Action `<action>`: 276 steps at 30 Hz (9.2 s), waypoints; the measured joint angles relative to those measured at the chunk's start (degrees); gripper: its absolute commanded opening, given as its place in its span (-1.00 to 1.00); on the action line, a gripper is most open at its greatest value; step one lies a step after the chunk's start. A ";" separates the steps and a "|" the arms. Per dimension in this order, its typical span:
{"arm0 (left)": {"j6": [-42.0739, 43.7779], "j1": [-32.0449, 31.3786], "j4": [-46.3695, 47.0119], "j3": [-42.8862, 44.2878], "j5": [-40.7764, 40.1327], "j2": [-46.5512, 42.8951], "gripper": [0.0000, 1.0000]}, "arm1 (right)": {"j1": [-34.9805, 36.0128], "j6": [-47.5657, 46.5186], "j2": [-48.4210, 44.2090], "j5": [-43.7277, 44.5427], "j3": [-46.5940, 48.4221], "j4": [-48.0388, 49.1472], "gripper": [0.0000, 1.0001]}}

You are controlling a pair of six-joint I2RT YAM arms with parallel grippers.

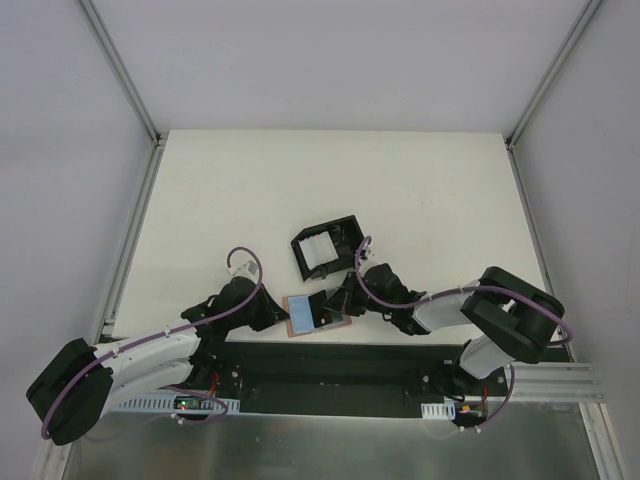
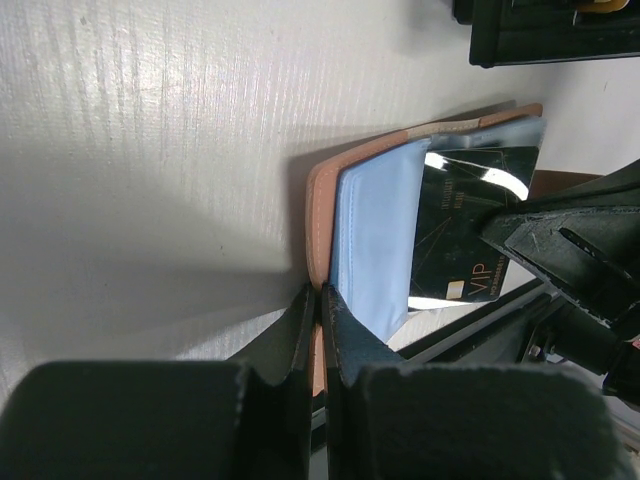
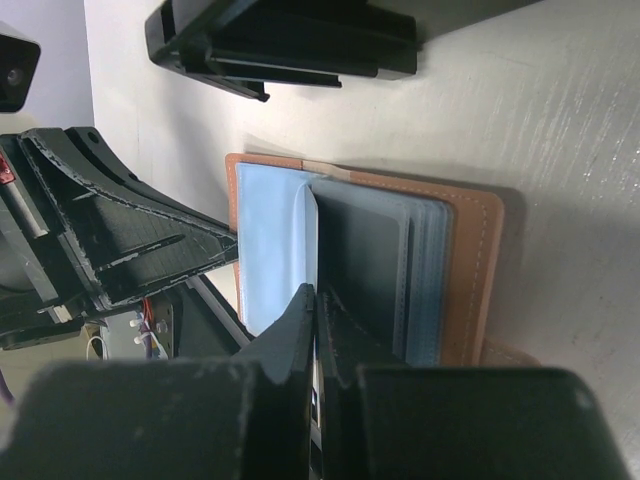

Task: Put the credit cards into the card holder
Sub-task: Insert the credit card into the card holder, then pick up the credit card from the storage box.

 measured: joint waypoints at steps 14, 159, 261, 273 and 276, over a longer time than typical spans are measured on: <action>-0.11 -0.02 0.63 -0.31 0.02 -0.02 -1.00 | -0.22 0.00 -0.87 1.09 -1.81 1.22 -1.00; 4.90 -0.55 5.53 9.84 12.68 6.27 -1.00 | 7.78 -11.37 -7.28 23.67 18.88 -52.19 -0.90; -0.15 -0.39 0.00 1.57 1.07 2.40 -1.00 | -15.87 -33.07 18.01 -6.45 50.25 -54.80 0.51; -0.15 -0.37 0.87 1.60 1.16 3.34 -1.00 | -16.55 -33.07 18.56 -9.49 50.38 -54.42 0.15; -0.13 -0.37 1.05 1.60 1.16 3.50 -1.00 | -16.61 -33.07 18.56 -9.64 50.38 -54.31 0.11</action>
